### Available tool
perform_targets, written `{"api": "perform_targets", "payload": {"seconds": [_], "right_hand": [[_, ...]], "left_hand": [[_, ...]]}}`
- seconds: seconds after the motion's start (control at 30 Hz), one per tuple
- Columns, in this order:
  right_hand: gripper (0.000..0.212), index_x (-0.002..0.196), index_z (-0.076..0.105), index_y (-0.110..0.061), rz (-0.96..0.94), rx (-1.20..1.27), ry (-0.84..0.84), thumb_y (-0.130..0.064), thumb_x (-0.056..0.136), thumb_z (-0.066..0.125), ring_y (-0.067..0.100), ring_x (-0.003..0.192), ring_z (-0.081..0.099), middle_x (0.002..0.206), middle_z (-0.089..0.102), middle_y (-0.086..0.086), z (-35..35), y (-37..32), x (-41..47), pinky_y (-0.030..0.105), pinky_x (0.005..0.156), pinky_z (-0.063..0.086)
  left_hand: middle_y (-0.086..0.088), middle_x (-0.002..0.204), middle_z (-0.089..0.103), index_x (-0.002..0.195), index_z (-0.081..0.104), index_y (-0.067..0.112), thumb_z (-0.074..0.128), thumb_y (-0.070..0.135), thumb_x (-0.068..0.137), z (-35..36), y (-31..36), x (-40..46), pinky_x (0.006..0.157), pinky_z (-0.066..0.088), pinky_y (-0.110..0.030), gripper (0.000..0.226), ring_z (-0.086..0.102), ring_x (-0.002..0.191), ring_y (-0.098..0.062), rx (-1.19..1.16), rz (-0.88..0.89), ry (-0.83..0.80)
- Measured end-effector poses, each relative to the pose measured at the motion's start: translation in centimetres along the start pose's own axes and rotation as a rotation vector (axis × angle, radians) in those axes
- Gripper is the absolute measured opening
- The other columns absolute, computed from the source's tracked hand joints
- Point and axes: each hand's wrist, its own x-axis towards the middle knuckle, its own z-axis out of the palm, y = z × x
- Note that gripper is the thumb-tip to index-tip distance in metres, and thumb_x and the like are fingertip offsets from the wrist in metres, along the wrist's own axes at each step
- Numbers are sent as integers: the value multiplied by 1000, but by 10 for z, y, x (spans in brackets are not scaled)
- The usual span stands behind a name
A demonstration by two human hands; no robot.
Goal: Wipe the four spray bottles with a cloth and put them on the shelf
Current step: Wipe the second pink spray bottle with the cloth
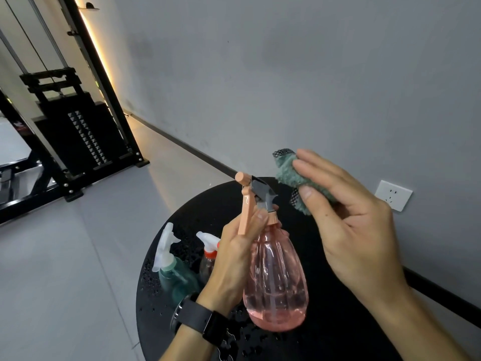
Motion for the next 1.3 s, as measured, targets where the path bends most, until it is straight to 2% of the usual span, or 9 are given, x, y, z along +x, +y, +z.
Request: {"api": "perform_targets", "payload": {"seconds": [0.23, 0.4, 0.6, 0.73, 0.87, 0.93, 1.03, 1.17, 1.3], "right_hand": [[37, 126, 62, -9, -31, -37, -170, 1, 90, 59, 1, 133, 44, 138, 55, -8, 17, 11, -9, 15, 108, 34], [38, 125, 64, -17, 54, -111, -221, -1, 90, 61, -6, 130, 44, 135, 55, -16, 4, 29, -9, 11, 107, 33], [37, 123, 66, -20, 129, -227, -162, -1, 91, 60, -12, 126, 44, 131, 56, -21, -16, 47, -6, 4, 104, 29], [35, 121, 67, -19, 145, -252, -59, -1, 92, 60, -12, 124, 46, 127, 56, -24, -31, 50, -1, 5, 104, 30], [34, 120, 68, -20, 171, -216, -9, -2, 92, 59, -10, 124, 47, 126, 56, -25, -43, 52, 1, 15, 108, 34], [34, 120, 68, -20, 178, -224, -1, -2, 93, 59, -11, 124, 47, 126, 56, -25, -49, 53, 0, 15, 107, 35], [34, 120, 68, -20, 182, -247, 11, -2, 93, 58, -12, 124, 46, 126, 56, -26, -56, 55, 0, 12, 106, 35], [33, 120, 68, -20, 208, -266, 39, -2, 93, 58, -13, 124, 46, 126, 56, -26, -69, 64, -2, 8, 105, 34], [33, 120, 68, -18, 237, -291, 74, -1, 93, 58, -14, 123, 45, 127, 58, -20, -81, 74, -5, 8, 105, 34]], "left_hand": [[-23, 103, 70, 93, 77, 30, 55, 29, 92, 8, 1, -4, 97, 48, -63, 21, 64, 101, -48, 31, 68, -72], [-19, 103, 70, 93, 77, 31, 58, 30, 89, 5, -3, 2, 97, 49, -56, 20, 64, 96, -37, -48, 40, -52], [-9, 92, 72, 86, 77, 27, 59, 35, 86, 10, -5, 6, 89, 58, -44, 20, 70, 87, -27, 57, 48, -57], [-14, 92, 72, 84, 74, 27, 64, 48, 84, 24, -7, 7, 91, 56, -47, 24, 70, 92, -35, 174, 50, -51], [1, 83, 71, 96, 74, 19, 67, 34, 89, 39, -14, 7, 85, 57, -38, 18, 69, 82, -17, 226, 52, -109], [-3, 82, 69, 96, 75, 24, 66, 32, 93, 45, -18, 7, 86, 56, -43, 12, 67, 80, -23, 270, 59, -141], [-14, 93, 70, 94, 74, 35, 65, 51, 85, 56, -23, 7, 91, 52, -56, 21, 67, 85, -28, 320, 72, -166], [-12, 93, 71, 97, 73, 35, 60, 65, 83, 67, -33, 10, 89, 52, -53, 35, 66, 83, -25, 399, 81, -197], [-2, 92, 74, 103, 72, 33, 59, 59, 87, 73, -46, 16, 87, 53, -47, 32, 69, 91, -27, 481, 75, -186]]}}
